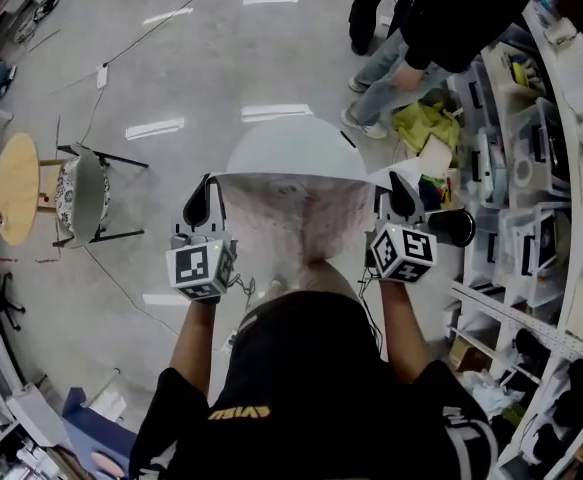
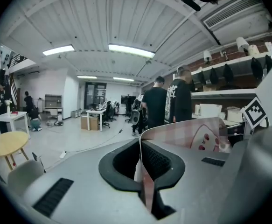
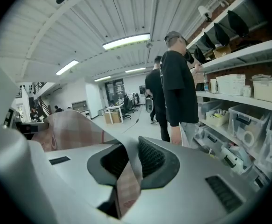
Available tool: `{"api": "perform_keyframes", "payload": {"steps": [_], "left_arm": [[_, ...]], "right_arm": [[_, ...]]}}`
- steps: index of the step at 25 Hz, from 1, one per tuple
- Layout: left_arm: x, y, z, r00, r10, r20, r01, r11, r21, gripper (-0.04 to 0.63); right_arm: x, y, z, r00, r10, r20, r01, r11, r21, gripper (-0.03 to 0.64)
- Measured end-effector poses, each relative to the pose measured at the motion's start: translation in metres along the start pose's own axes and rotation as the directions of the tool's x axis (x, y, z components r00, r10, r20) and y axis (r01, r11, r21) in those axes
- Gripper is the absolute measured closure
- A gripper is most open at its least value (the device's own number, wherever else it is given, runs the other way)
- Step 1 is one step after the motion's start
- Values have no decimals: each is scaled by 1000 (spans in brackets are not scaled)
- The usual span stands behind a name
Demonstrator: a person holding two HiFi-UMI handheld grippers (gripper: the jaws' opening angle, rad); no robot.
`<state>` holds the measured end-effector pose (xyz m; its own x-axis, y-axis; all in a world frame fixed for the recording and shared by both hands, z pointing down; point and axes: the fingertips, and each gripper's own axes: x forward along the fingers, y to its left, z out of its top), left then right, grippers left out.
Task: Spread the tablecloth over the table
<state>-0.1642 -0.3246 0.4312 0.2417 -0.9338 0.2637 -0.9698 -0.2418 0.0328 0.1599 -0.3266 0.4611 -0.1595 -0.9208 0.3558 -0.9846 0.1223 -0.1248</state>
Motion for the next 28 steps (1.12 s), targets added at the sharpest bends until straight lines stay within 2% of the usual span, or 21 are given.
{"api": "perform_keyframes", "payload": {"steps": [6,12,15,21,24,26,28], "left_arm": [[84,0,-4,999,2,-54,-1,1000,4,577],[170,26,-43,989,-38,-143,43,999,31,577],[215,44,-63,977,-50,-208,57,998,25,577],[308,83,-100,949,-34,-314,44,999,23,577],[344,94,-128,924,-48,-379,51,999,-2,565],[364,98,-143,916,-52,-398,47,999,-23,561],[378,103,-158,911,-30,-411,31,1000,-5,563]], "right_arm": [[81,-35,-1,997,8,-74,-6,1000,19,563],[178,-44,-28,984,-14,-179,10,1000,-23,565],[229,-47,-41,972,-24,-233,20,1000,-21,565],[334,-46,-57,951,-43,-306,-5,988,-154,565],[370,-50,-76,937,-68,-343,3,982,-188,565],[389,-52,-88,929,-82,-360,7,979,-204,568],[403,-52,-98,924,-92,-371,9,976,-219,571]]}}
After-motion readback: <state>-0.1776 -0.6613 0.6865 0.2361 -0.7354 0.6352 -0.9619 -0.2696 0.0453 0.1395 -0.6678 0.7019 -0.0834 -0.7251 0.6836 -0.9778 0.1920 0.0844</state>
